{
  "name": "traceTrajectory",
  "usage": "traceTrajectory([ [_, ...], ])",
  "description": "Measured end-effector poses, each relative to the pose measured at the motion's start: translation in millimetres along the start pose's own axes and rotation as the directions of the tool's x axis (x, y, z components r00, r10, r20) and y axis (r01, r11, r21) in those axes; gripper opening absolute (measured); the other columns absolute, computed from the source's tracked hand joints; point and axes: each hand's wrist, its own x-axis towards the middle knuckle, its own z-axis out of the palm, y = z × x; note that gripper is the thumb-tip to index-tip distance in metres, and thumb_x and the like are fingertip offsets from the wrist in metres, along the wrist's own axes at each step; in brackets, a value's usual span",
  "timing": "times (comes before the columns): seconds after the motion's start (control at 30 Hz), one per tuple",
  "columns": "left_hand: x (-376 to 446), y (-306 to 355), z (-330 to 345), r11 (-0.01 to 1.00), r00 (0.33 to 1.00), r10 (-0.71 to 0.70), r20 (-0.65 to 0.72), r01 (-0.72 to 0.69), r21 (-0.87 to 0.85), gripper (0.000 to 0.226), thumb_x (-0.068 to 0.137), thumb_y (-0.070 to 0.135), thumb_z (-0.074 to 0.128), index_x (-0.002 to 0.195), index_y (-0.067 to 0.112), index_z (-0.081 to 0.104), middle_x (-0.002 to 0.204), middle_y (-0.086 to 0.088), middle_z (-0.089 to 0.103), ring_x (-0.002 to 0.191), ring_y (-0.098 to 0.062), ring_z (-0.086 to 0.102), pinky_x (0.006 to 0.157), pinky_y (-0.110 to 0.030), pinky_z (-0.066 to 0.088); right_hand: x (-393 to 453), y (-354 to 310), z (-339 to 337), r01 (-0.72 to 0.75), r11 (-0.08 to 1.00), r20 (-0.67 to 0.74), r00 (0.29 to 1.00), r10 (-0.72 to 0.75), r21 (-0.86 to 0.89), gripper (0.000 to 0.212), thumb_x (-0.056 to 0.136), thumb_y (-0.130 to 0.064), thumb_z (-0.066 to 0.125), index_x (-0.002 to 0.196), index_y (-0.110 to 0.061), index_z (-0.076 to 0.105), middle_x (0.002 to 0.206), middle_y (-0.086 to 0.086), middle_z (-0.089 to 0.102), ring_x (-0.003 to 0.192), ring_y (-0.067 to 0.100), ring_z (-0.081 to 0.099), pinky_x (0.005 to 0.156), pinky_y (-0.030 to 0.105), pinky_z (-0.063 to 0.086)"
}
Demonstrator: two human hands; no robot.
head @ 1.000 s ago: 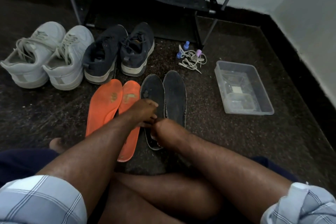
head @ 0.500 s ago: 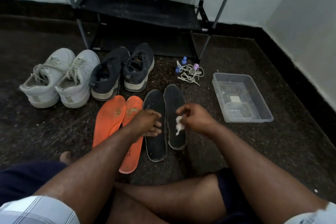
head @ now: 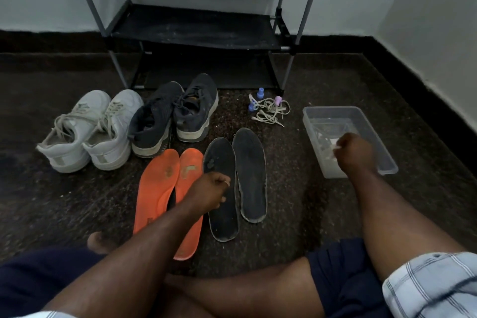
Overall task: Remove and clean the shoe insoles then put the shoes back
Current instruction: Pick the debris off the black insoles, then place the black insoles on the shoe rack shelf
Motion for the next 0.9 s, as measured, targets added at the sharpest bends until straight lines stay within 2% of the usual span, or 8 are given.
traceTrajectory([
  [0.1,1.1,-2.5,-2.7,0.998,0.999,0.016,-0.044,-0.013,0.062,0.017,0.099,0.017,0.051,0.110,0.016,0.064,0.090,-0.003,0.066,0.070,-0.016,0.065,0.065,-0.029,0.050,-0.3,-1.0,6.3,0.006,0.998,0.035,0.999,-0.004,-0.056,0.026,0.084,-0.008,0.062,0.109,-0.009,0.071,0.117,0.019,0.065,0.112,0.037,0.059,0.094,0.037,0.048],
  [0.2,1.2,-5.4,-5.1,0.993,0.996,0.029,-0.080,-0.020,0.116,0.015,0.095,0.018,0.056,0.108,0.016,0.065,0.084,-0.002,0.068,0.068,-0.016,0.064,0.063,-0.024,0.047,-7.9,-16.5,9.5,0.060,0.996,0.024,0.998,-0.058,-0.070,0.035,0.084,-0.009,0.062,0.118,-0.009,0.068,0.123,0.020,0.061,0.114,0.037,0.057,0.096,0.038,0.047],
  [0.37,-7.2,-6.6,-10.2,0.948,0.988,0.039,-0.149,0.010,0.317,0.009,0.090,0.024,0.064,0.099,0.024,0.064,0.104,-0.003,0.071,0.098,-0.022,0.066,0.083,-0.028,0.047,-41.6,-55.4,15.9,0.086,0.994,0.055,0.995,-0.082,-0.068,0.023,0.087,-0.014,0.057,0.103,-0.006,0.071,0.107,0.019,0.067,0.099,0.036,0.065,0.080,0.037,0.053],
  [0.47,-17.3,-9.1,-13.2,0.876,0.988,0.040,-0.149,0.037,0.480,0.021,0.091,0.026,0.063,0.108,0.015,0.062,0.112,-0.008,0.068,0.105,-0.026,0.063,0.085,-0.030,0.046,-71.0,-85.4,20.3,0.149,0.988,0.251,0.959,-0.135,-0.036,0.027,0.084,-0.023,0.060,0.099,-0.003,0.070,0.101,0.021,0.070,0.095,0.035,0.068,0.073,0.034,0.052],
  [0.57,-30.6,-10.0,-6.9,0.816,0.995,0.011,-0.103,0.050,0.576,0.032,0.092,0.029,0.061,0.117,0.011,0.054,0.120,-0.013,0.064,0.112,-0.030,0.060,0.085,-0.033,0.046,-102.8,-106.6,33.3,0.257,0.962,0.514,0.840,-0.175,-0.093,0.037,0.080,-0.035,0.069,0.107,-0.009,0.070,0.110,0.013,0.070,0.103,0.027,0.067,0.077,0.030,0.051],
  [0.67,-38.2,-16.3,5.4,0.789,0.995,-0.014,-0.101,0.073,0.610,0.046,0.091,0.027,0.063,0.128,0.008,0.044,0.127,-0.017,0.056,0.115,-0.033,0.059,0.086,-0.036,0.046,-116.6,-113.8,49.6,0.332,0.929,0.586,0.790,-0.180,-0.162,0.051,0.075,-0.042,0.073,0.118,-0.015,0.066,0.120,0.009,0.067,0.109,0.026,0.064,0.086,0.031,0.051],
  [0.8,-41.6,-18.0,10.1,0.789,0.993,0.001,-0.115,0.070,0.611,0.055,0.089,0.019,0.066,0.132,0.007,0.035,0.129,-0.018,0.046,0.110,-0.034,0.060,0.080,-0.035,0.045,-123.3,-117.9,59.1,0.220,0.961,0.564,0.821,-0.090,-0.167,0.075,0.067,-0.049,0.079,0.128,-0.011,0.056,0.127,0.011,0.061,0.115,0.027,0.061,0.090,0.033,0.051],
  [0.9,-42.0,-12.9,9.4,0.866,0.988,-0.031,-0.148,0.101,0.490,0.059,0.090,0.022,0.067,0.136,0.008,0.032,0.130,-0.018,0.046,0.111,-0.032,0.057,0.082,-0.034,0.043,-134.2,-117.3,65.6,0.182,0.970,0.539,0.840,-0.068,-0.161,0.087,0.068,-0.043,0.082,0.135,-0.005,0.040,0.132,0.015,0.055,0.121,0.030,0.056,0.097,0.036,0.048],
])
